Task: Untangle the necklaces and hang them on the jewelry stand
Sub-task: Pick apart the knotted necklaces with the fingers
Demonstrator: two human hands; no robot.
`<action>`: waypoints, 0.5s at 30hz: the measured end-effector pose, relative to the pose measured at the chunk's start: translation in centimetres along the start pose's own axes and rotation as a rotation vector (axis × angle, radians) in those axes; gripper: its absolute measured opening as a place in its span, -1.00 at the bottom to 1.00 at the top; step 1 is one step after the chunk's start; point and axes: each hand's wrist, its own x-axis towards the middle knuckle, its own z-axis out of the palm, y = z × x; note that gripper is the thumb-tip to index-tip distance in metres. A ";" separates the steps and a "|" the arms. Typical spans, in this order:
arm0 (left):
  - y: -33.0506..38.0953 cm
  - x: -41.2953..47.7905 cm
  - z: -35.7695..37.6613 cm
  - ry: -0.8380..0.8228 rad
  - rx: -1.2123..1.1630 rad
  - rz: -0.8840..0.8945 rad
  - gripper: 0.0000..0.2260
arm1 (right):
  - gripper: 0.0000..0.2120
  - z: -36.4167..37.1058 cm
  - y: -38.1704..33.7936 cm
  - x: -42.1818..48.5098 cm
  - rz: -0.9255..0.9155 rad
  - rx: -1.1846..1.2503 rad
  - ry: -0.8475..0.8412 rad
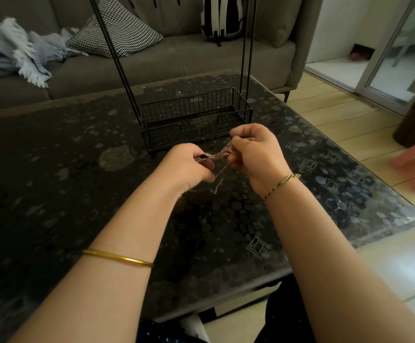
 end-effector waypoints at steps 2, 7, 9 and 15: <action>0.0 0.2 0.1 0.075 0.064 0.003 -0.76 | -0.85 0.0 0.0 0.1 0.012 -0.014 -0.012; -0.2 0.2 0.2 0.248 0.096 0.018 -0.74 | -0.81 0.0 0.2 0.2 0.072 0.034 -0.054; -0.2 0.2 0.0 0.260 0.020 -0.039 -0.75 | -0.80 -0.1 0.2 0.4 0.100 0.109 -0.054; 0.6 -0.1 -0.2 0.101 -0.743 -0.184 -0.82 | -0.79 -0.1 0.1 0.5 0.186 0.308 -0.064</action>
